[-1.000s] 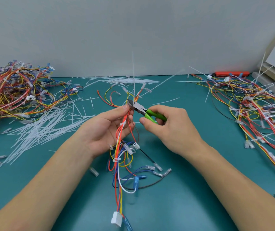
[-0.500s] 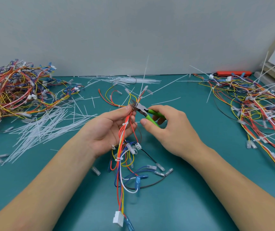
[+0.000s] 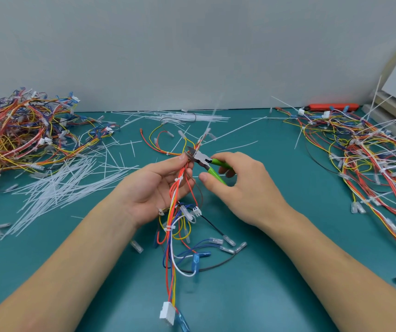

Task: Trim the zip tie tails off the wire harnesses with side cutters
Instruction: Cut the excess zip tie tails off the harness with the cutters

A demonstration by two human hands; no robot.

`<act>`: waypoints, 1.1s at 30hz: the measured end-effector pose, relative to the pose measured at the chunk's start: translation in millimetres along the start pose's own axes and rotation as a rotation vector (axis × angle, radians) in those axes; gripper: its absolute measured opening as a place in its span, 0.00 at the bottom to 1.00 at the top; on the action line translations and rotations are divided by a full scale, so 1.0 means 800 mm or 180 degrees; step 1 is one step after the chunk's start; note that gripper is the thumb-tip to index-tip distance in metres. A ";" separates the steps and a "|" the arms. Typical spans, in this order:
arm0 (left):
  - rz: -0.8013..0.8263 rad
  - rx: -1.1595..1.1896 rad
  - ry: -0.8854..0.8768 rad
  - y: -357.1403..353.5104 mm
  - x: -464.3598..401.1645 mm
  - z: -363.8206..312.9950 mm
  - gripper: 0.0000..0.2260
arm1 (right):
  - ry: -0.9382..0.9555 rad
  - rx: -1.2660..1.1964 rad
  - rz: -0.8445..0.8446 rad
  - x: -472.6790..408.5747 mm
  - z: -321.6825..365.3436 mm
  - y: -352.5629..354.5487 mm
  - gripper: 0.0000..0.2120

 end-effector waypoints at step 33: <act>-0.0019 -0.0045 -0.0002 0.002 -0.002 0.002 0.06 | -0.0011 0.0021 0.0077 0.000 -0.003 0.000 0.18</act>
Point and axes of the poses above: each hand's wrist, its own x-axis away from the middle knuckle, its own y-axis out of the back of the hand, z = x × y, the point moved 7 cm from there along -x, towards the middle knuckle, and after that the axes turned 12 degrees about -x, right-handed, at the moved point
